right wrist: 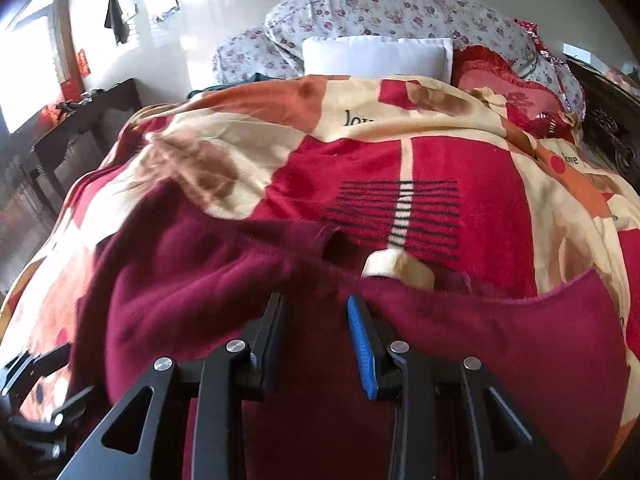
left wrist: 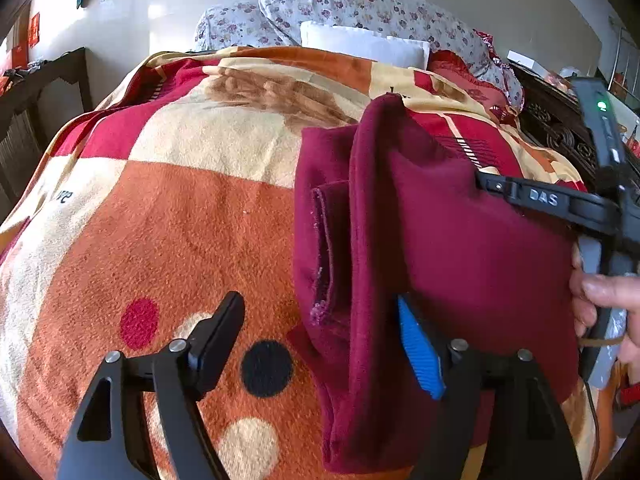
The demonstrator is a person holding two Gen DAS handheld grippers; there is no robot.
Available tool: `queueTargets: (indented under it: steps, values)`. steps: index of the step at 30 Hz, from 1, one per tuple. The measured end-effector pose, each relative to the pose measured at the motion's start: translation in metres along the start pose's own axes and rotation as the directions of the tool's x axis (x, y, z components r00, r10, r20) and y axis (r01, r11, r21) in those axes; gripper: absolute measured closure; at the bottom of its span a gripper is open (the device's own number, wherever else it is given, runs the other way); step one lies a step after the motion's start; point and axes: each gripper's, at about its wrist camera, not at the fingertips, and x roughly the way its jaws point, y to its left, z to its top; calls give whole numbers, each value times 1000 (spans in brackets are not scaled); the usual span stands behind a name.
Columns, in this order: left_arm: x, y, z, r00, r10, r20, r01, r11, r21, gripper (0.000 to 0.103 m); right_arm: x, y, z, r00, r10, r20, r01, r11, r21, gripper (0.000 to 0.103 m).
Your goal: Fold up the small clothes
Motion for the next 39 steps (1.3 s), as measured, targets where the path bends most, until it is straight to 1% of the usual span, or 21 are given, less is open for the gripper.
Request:
queueTargets:
  steps: [4, 6, 7, 8, 10, 12, 14, 18, 21, 23, 25, 26, 29, 31, 35, 37, 38, 39]
  values:
    - [1, 10, -1, 999, -51, 12, 51, 998, -35, 26, 2, -1, 6, 1000, -10, -9, 11, 999, 30, 69]
    - [-3, 15, -1, 997, -70, 24, 71, 997, -43, 26, -11, 1, 7, 1000, -22, 10, 21, 998, 57, 67]
    - [-6, 17, -2, 997, -73, 33, 74, 996, -49, 26, -18, 3, 6, 1000, -18, 21, 16, 998, 66, 67]
    - [-10, 20, -2, 996, -73, 49, 76, 995, -57, 26, -27, 10, 6, 999, 6, 37, -8, 998, 66, 66]
    - [-16, 24, -3, 995, -74, 65, 78, 995, -69, 25, -35, 23, 7, 999, 28, 45, -30, 999, 36, 57]
    - [-18, 29, -4, 995, -74, 64, 80, 993, -88, 21, -38, 45, 9, 998, 54, 42, -53, 999, -12, 56]
    - [-17, 34, -4, 994, -93, 56, 99, 988, -116, 20, -36, 63, 13, 996, 78, 32, -77, 996, -45, 56]
    - [-18, 39, -5, 990, -127, 55, 133, 981, -138, 20, -19, 94, 22, 998, 60, 27, -57, 994, -98, 56]
    - [-13, 41, -6, 989, -144, 30, 147, 978, -151, 20, 1, 107, 28, 1000, 26, 10, -24, 992, -125, 56]
    - [-11, 42, -7, 988, -156, 24, 157, 974, -164, 20, 16, 107, 30, 1000, 12, 5, -11, 993, -114, 56]
    - [-11, 40, -7, 988, -152, 20, 153, 975, -160, 20, 27, 103, 29, 1000, 24, -7, -24, 996, -82, 56]
    - [-11, 39, -7, 989, -148, 19, 149, 976, -156, 20, 31, 100, 28, 999, 36, 0, -36, 998, -59, 56]
    - [-11, 38, -8, 990, -140, 19, 141, 979, -149, 20, 33, 101, 26, 999, 37, 25, -35, 997, -63, 55]
    - [-11, 38, -8, 990, -139, 17, 140, 979, -147, 20, 34, 100, 25, 999, 45, 27, -43, 997, -59, 54]
    - [-9, 39, -8, 991, -134, 15, 134, 980, -148, 18, 39, 89, 27, 994, 107, 18, -107, 994, -8, 51]
    - [-9, 39, -8, 990, -138, 12, 139, 979, -151, 18, 38, 86, 26, 992, 124, 15, -124, 992, 9, 50]
    - [-9, 40, -8, 990, -141, 11, 141, 978, -153, 17, 36, 86, 27, 992, 127, 9, -127, 992, 15, 49]
    - [-8, 41, -8, 990, -143, 7, 142, 977, -156, 16, 33, 86, 28, 991, 130, -5, -130, 991, 24, 46]
